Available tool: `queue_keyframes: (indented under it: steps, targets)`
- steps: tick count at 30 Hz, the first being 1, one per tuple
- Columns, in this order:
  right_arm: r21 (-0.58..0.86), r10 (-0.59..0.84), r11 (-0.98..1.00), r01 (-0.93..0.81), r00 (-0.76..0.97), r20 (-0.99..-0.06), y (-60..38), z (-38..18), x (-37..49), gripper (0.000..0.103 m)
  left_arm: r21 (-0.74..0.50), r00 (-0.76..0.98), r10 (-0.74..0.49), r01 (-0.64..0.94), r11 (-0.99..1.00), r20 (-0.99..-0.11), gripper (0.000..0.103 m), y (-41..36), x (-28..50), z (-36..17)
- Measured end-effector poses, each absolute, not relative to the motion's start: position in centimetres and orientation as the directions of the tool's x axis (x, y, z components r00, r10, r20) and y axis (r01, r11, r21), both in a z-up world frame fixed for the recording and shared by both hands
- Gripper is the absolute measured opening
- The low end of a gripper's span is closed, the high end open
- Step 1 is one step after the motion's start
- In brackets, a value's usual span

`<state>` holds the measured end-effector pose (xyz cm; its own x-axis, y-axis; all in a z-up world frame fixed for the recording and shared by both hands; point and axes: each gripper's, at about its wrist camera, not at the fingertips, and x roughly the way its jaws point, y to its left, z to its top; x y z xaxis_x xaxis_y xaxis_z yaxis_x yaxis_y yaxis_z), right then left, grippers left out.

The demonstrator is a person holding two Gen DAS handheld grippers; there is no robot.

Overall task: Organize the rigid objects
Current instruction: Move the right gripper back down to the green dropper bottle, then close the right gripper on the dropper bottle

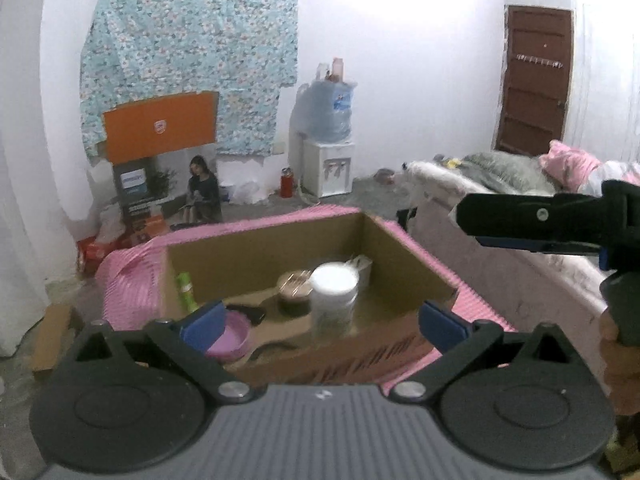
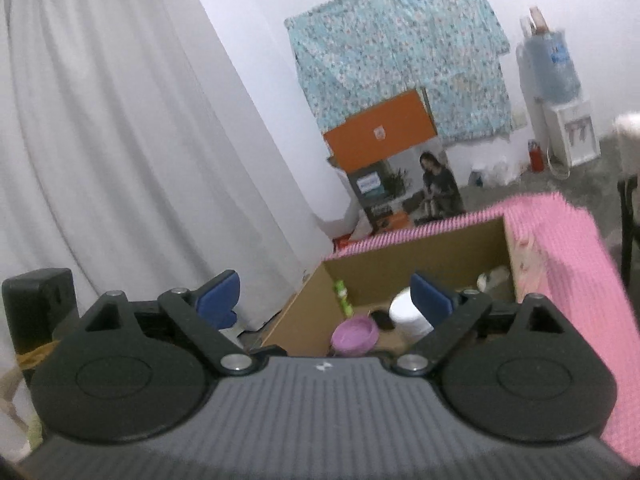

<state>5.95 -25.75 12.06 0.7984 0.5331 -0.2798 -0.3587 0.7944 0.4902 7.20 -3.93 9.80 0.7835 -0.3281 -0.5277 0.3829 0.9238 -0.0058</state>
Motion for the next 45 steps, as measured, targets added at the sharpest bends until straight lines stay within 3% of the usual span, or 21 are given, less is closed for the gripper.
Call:
queue_keyframes:
  steps: [15,21,27,32,36,45]
  targets:
    - [0.581,0.587,0.77,-0.264,0.65,-0.482,-19.9,3.7,7.3,0.093,0.074,0.766,-0.208,0.315,0.946,-0.608,0.103,-1.1,5.9,2.3]
    - [0.584,0.596,0.774,-0.247,0.596,-0.538,-17.4,1.6,10.2,0.091,0.1,0.757,-0.198,0.328,0.94,-0.623,0.097,-1.3,7.5,-0.5]
    - [0.531,0.588,0.798,-0.284,0.556,-0.587,-14.5,0.9,11.9,0.076,0.108,0.727,-0.226,0.381,0.918,-0.648,0.074,-1.9,8.4,-3.0]
    - [0.457,0.562,0.826,-0.329,0.538,-0.629,-12.4,0.8,13.0,0.055,0.117,0.716,-0.237,0.407,0.906,-0.657,0.062,-2.2,9.0,-4.5]
    - [0.409,0.543,0.839,-0.358,0.525,-0.655,-11.0,0.7,13.8,0.048,0.112,0.714,-0.237,0.404,0.908,-0.659,0.048,-2.3,9.7,-5.3]
    - [0.358,0.532,0.842,-0.402,0.518,-0.67,-9.6,0.8,14.7,0.027,0.073,0.708,-0.271,0.415,0.907,-0.652,0.035,-2.1,10.7,-6.2]
